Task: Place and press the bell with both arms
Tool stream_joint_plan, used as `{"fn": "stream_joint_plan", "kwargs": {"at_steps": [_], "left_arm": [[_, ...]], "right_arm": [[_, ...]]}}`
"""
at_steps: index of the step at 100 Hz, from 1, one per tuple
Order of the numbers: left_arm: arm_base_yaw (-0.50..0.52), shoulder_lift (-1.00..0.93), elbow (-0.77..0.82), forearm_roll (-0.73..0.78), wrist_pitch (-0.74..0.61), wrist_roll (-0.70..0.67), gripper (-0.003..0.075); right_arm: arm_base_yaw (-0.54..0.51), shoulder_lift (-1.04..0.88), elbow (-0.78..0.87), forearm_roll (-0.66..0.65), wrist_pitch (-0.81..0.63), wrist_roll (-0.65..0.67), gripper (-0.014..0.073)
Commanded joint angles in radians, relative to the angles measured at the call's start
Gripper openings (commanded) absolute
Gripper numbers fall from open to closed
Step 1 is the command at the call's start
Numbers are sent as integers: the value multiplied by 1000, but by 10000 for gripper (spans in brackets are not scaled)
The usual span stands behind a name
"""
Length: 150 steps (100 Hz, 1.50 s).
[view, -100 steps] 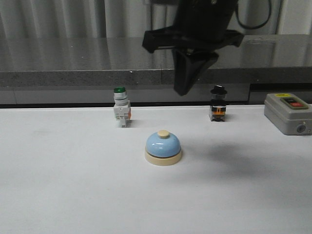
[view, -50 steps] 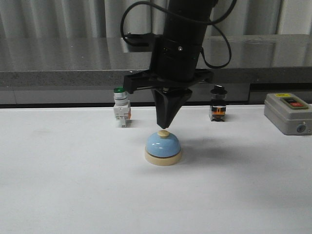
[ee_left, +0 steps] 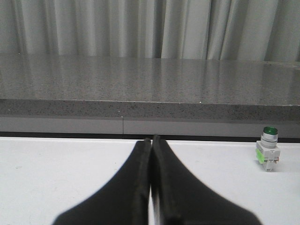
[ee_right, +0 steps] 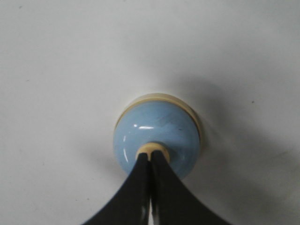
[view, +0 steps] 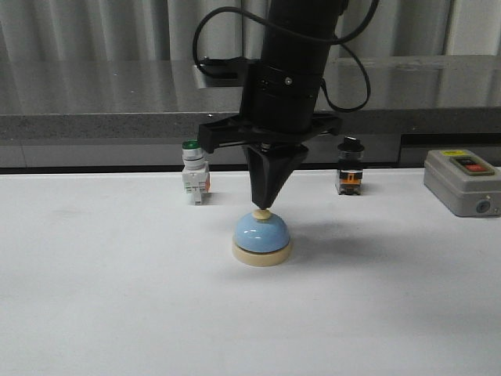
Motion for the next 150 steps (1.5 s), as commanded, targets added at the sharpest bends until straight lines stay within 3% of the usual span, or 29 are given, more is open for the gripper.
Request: {"fn": "stream_joint_plan", "kwargs": {"at_steps": [1, 33, 64, 107, 150], "left_arm": [[2, -30, 42, -7, -82, -8, -20], [2, -30, 42, -7, -82, -8, -20], [2, -30, 42, -7, -82, -8, -20], [2, -30, 42, -7, -82, -8, -20], [2, -30, 42, -7, -82, -8, -20]], "right_arm": [[1, -71, -28, 10, -9, -11, -60], [-91, -249, -27, 10, -2, -2, -60], [-304, -425, 26, 10, 81, 8, -60], [-576, -807, 462, 17, -56, 11, -60], [-598, -1242, 891, 21, -266, 11, -60]]}}
